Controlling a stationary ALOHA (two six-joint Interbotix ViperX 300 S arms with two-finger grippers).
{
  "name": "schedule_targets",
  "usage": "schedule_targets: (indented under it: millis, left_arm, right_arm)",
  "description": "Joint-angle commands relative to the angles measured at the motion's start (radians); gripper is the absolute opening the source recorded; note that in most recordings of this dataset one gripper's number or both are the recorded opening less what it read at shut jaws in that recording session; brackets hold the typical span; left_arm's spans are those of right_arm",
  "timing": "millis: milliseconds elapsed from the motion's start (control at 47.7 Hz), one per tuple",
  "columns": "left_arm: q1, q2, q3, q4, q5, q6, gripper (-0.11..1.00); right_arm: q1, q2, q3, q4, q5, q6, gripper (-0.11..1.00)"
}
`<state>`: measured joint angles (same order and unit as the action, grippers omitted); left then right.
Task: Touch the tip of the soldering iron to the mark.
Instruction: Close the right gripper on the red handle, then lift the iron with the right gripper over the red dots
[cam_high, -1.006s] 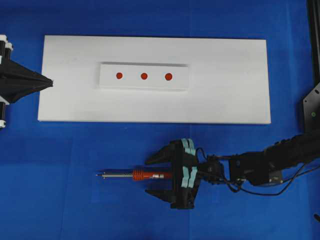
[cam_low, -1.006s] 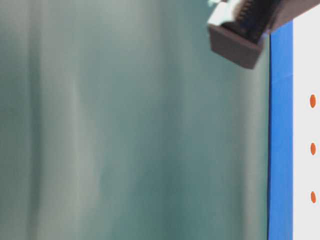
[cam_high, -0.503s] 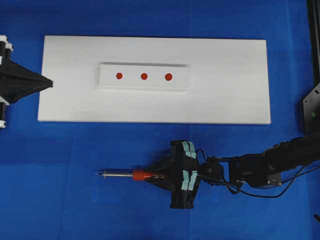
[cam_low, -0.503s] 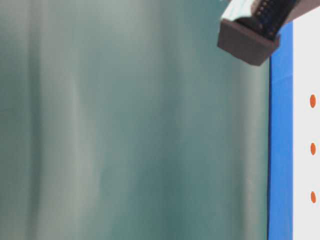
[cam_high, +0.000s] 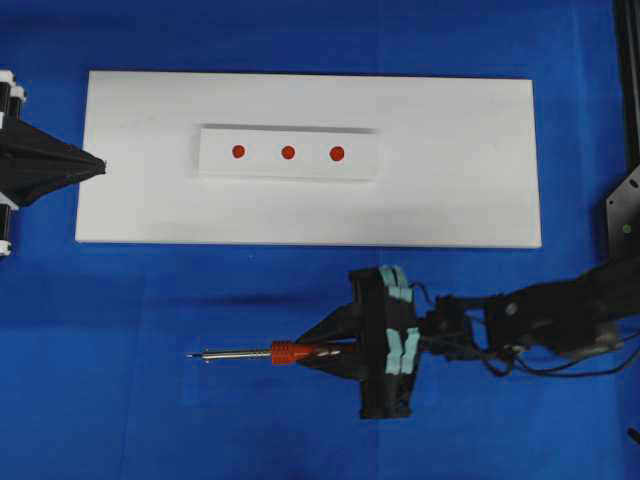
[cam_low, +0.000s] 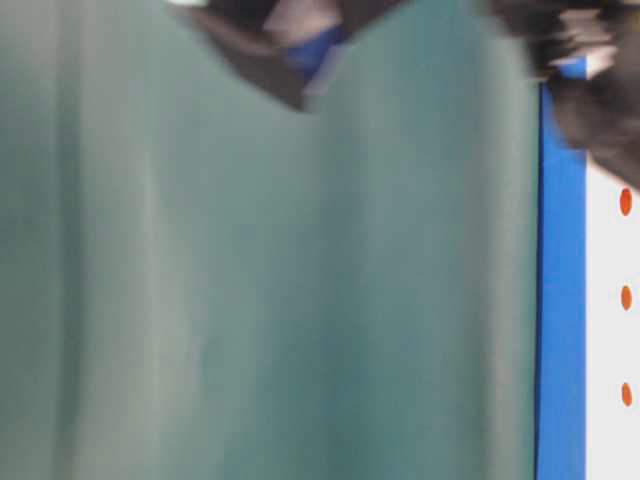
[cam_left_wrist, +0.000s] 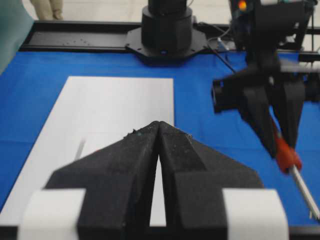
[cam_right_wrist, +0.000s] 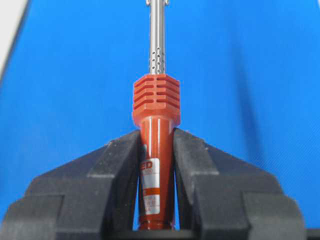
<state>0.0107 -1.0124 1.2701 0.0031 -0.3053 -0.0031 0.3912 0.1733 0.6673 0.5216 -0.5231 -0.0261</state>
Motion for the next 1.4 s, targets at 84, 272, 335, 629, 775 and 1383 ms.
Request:
schedule_targets:
  millis: [84, 272, 335, 629, 775, 1383]
  left_arm:
    - [0.002, 0.002, -0.012, 0.000, -0.011, -0.002, 0.00]
    - [0.002, -0.006, -0.014, 0.000, -0.011, -0.006, 0.00]
    - [0.002, -0.008, -0.014, 0.000, -0.011, -0.006, 0.00]
    - [0.000, -0.009, -0.014, 0.000, -0.011, -0.008, 0.00]
    - [0.002, -0.009, -0.014, 0.000, -0.011, -0.008, 0.00]
    - [0.000, -0.009, -0.014, 0.000, -0.011, -0.008, 0.00]
  right_arm:
    - [-0.032, -0.167, 0.000, 0.000, 0.118, -0.069, 0.06]
    - [-0.060, -0.259, -0.005, 0.000, 0.221, -0.114, 0.06]
    - [-0.063, -0.272, -0.006, 0.002, 0.236, -0.118, 0.06]
    - [-0.080, -0.279, -0.003, -0.003, 0.256, -0.127, 0.06]
    - [-0.138, -0.287, 0.000, -0.012, 0.311, -0.166, 0.06]
    - [-0.532, -0.362, -0.017, -0.048, 0.535, -0.451, 0.06]
